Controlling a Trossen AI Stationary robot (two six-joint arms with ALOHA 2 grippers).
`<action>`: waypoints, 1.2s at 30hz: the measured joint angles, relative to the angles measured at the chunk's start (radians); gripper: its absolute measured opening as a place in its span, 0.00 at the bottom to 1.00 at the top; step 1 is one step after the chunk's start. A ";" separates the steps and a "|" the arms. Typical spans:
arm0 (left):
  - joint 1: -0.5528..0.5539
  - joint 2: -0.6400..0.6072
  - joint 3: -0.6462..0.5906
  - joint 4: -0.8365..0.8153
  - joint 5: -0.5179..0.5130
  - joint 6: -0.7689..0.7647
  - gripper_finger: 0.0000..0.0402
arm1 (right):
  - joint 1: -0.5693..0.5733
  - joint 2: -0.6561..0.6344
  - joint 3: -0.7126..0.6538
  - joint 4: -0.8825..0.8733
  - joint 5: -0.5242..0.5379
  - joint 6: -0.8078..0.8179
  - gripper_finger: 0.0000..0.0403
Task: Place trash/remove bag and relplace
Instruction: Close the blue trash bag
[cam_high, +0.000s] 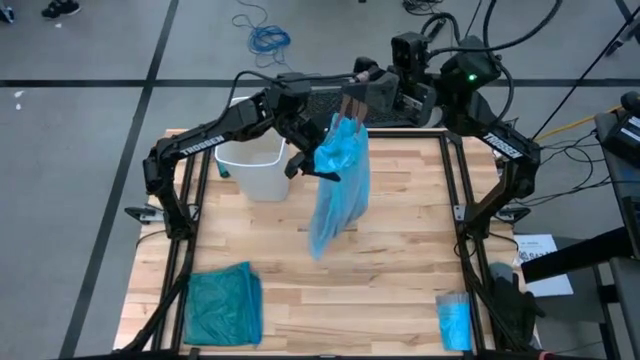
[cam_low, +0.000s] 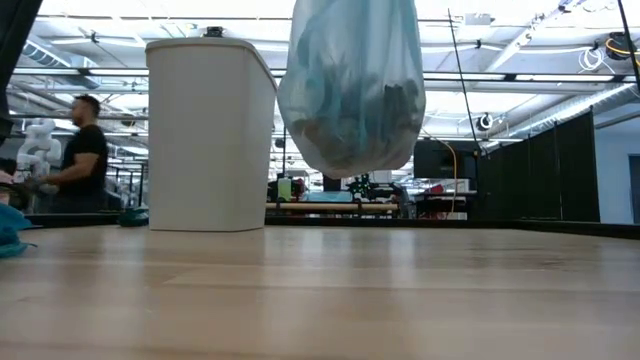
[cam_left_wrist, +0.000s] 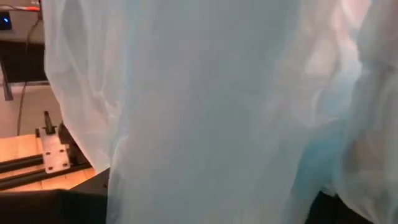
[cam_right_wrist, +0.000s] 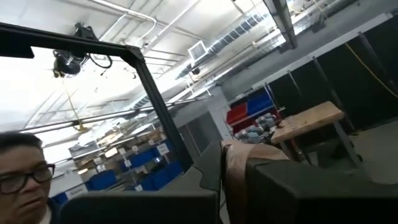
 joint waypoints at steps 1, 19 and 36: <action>0.001 -0.001 0.000 0.000 -0.003 0.007 0.71 | 0.000 0.000 0.000 0.001 0.000 -0.001 0.00; 0.030 -0.045 0.078 0.043 -0.032 0.025 0.71 | 0.007 0.000 0.000 0.086 -0.064 0.008 0.00; 0.084 -0.072 0.084 -0.083 -0.231 0.123 0.71 | 0.002 -0.001 0.001 -0.110 0.005 -0.104 0.00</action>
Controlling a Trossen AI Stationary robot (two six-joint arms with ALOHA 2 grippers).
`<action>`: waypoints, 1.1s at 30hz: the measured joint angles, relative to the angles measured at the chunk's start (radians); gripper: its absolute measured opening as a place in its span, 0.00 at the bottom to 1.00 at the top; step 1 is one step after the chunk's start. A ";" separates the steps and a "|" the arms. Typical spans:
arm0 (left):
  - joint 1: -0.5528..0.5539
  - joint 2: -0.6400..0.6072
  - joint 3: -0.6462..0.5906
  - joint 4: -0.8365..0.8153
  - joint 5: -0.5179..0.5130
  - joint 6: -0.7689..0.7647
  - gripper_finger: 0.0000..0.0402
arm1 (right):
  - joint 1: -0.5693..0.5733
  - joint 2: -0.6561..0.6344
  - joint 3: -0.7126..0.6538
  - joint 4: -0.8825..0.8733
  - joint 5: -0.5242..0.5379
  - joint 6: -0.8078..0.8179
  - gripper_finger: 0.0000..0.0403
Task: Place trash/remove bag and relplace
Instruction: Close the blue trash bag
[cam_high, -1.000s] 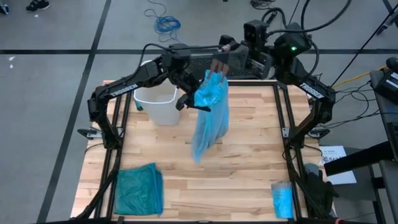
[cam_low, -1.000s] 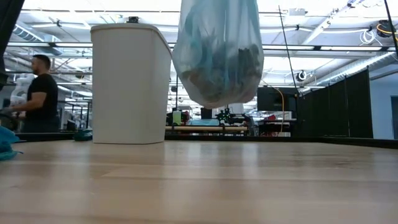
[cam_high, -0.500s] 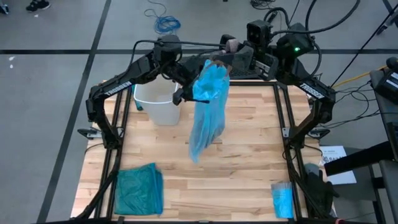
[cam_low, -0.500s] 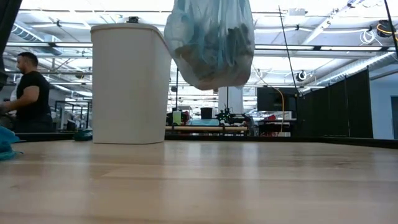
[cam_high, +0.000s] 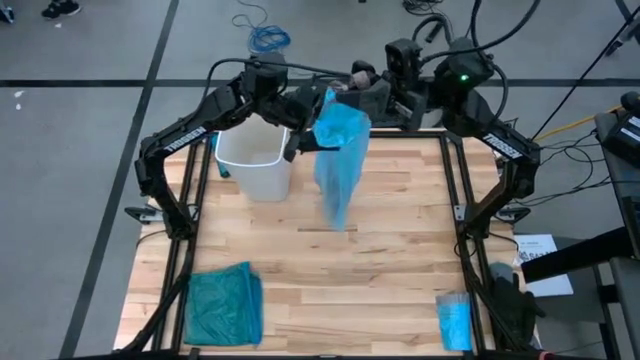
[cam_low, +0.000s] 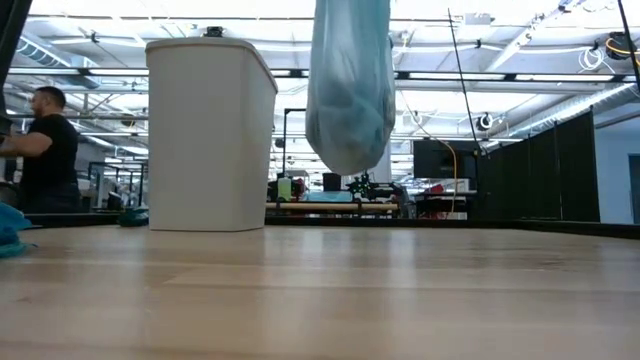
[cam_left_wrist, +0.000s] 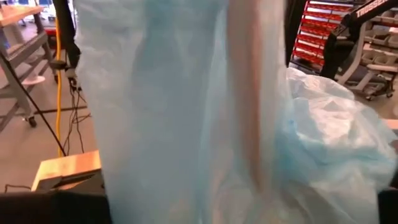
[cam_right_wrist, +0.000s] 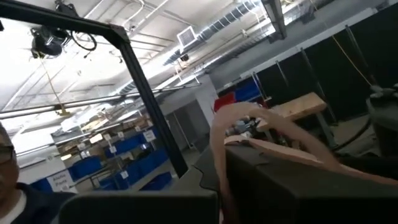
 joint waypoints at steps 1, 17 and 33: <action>0.004 0.000 0.000 -0.002 0.001 -0.001 0.71 | -0.003 0.000 0.000 -0.010 0.003 -0.005 0.00; 0.043 -0.017 0.003 -0.148 0.009 0.061 0.71 | -0.048 0.029 0.000 0.085 -0.007 -0.005 0.00; 0.070 -0.017 0.000 -0.001 0.479 -0.173 0.77 | -0.048 0.029 0.001 0.008 -0.008 -0.033 0.00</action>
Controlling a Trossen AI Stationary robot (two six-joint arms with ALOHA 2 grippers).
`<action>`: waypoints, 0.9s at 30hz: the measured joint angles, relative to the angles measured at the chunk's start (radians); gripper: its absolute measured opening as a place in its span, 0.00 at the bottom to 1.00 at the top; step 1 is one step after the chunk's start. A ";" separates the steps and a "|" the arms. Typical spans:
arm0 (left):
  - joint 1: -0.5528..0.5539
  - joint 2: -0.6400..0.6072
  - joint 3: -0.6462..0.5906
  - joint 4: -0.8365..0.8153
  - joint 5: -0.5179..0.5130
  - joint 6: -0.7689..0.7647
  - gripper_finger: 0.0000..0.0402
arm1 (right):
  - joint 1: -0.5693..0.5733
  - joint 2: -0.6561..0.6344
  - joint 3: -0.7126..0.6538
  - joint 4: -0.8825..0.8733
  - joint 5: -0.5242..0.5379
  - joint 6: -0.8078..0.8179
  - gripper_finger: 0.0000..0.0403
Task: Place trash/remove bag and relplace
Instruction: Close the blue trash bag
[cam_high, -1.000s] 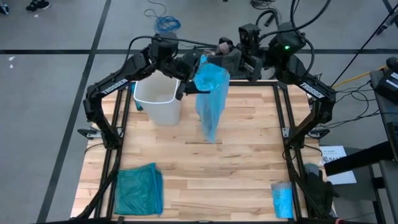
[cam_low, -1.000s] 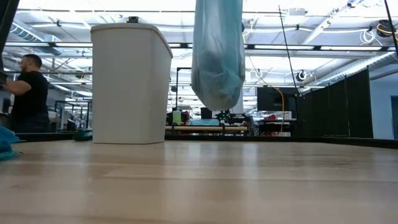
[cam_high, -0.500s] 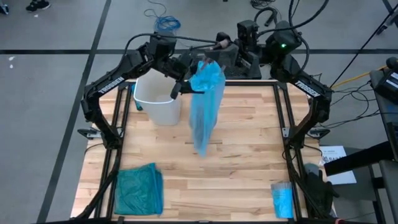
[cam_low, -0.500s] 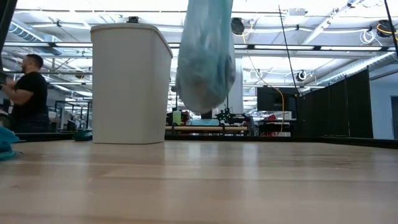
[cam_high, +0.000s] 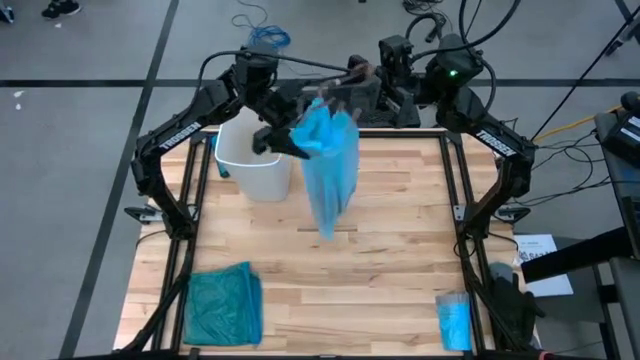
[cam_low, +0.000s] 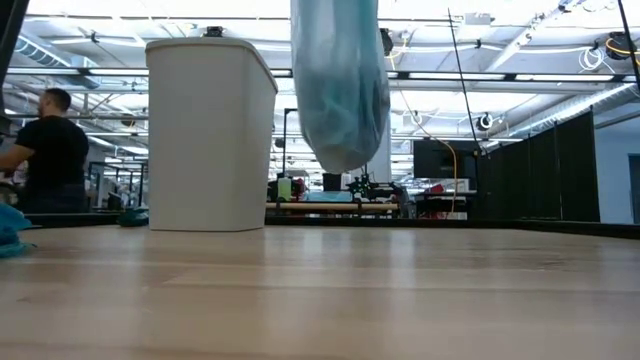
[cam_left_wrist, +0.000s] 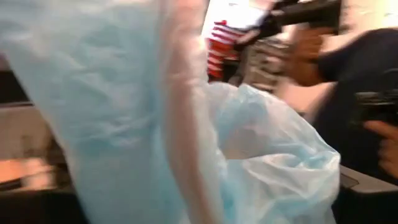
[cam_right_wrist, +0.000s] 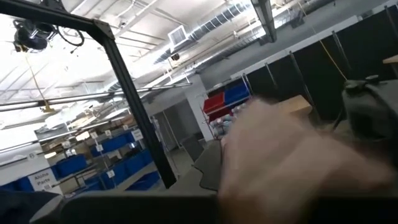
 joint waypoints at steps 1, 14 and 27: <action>0.009 0.000 0.000 -0.006 0.011 -0.004 0.77 | 0.000 0.000 0.000 -0.003 -0.001 0.003 0.00; 0.086 0.005 0.000 -0.017 -0.117 0.007 0.77 | 0.018 0.020 0.000 0.001 -0.007 -0.001 0.00; 0.091 0.006 0.000 -0.020 -0.166 0.046 0.77 | 0.024 0.035 0.000 0.038 -0.035 -0.016 0.00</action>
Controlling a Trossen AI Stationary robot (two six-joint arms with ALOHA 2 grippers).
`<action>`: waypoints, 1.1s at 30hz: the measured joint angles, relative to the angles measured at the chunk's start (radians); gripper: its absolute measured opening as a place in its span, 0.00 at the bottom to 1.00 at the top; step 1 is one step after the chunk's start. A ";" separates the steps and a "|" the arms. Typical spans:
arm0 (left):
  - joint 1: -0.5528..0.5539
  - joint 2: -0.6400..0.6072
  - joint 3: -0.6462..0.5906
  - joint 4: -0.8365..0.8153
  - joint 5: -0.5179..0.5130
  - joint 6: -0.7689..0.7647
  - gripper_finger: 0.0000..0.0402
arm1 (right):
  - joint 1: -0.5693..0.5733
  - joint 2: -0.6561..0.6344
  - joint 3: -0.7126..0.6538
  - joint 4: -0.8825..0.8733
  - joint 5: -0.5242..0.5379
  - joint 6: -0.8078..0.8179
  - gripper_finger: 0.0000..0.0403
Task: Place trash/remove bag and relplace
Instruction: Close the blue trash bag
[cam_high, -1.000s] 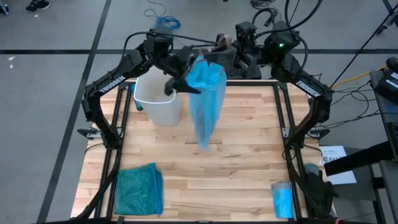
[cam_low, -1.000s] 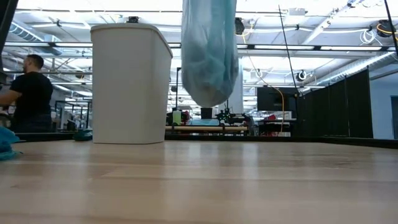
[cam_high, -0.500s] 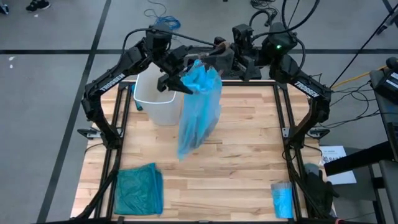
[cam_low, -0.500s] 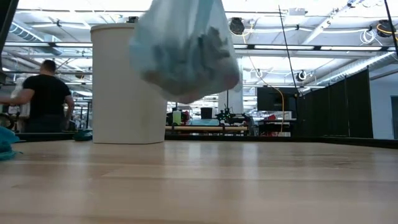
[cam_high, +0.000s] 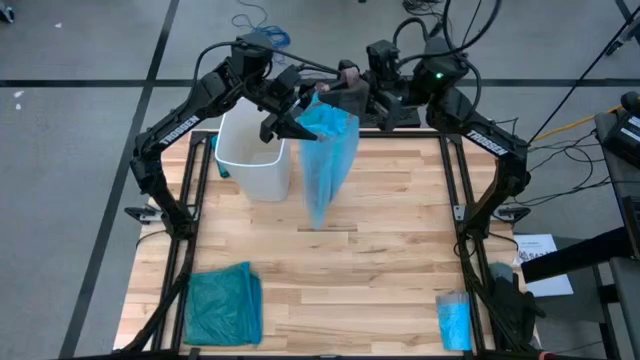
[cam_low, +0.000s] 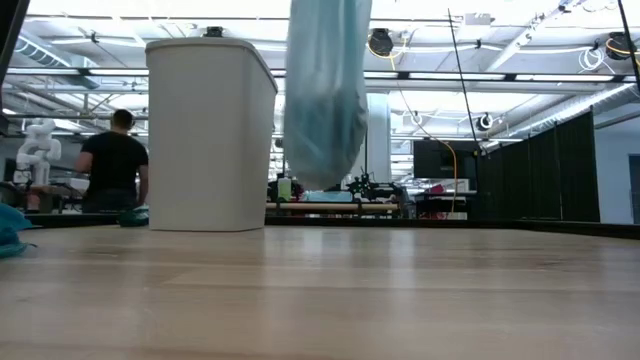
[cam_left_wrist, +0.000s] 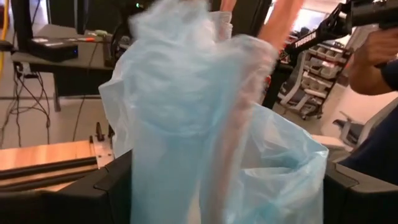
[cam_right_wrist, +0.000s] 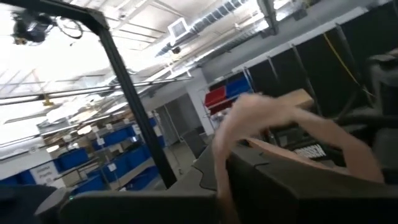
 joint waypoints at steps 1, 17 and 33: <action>0.000 0.000 0.000 0.000 -0.003 0.008 0.77 | 0.000 0.001 0.000 0.028 -0.019 -0.005 0.00; -0.031 0.000 0.002 0.045 0.031 -0.017 0.77 | 0.001 0.009 0.000 0.125 -0.112 -0.044 0.00; 0.095 0.002 0.002 0.031 0.063 -0.012 0.77 | -0.001 0.067 0.000 0.071 -0.098 -0.047 0.00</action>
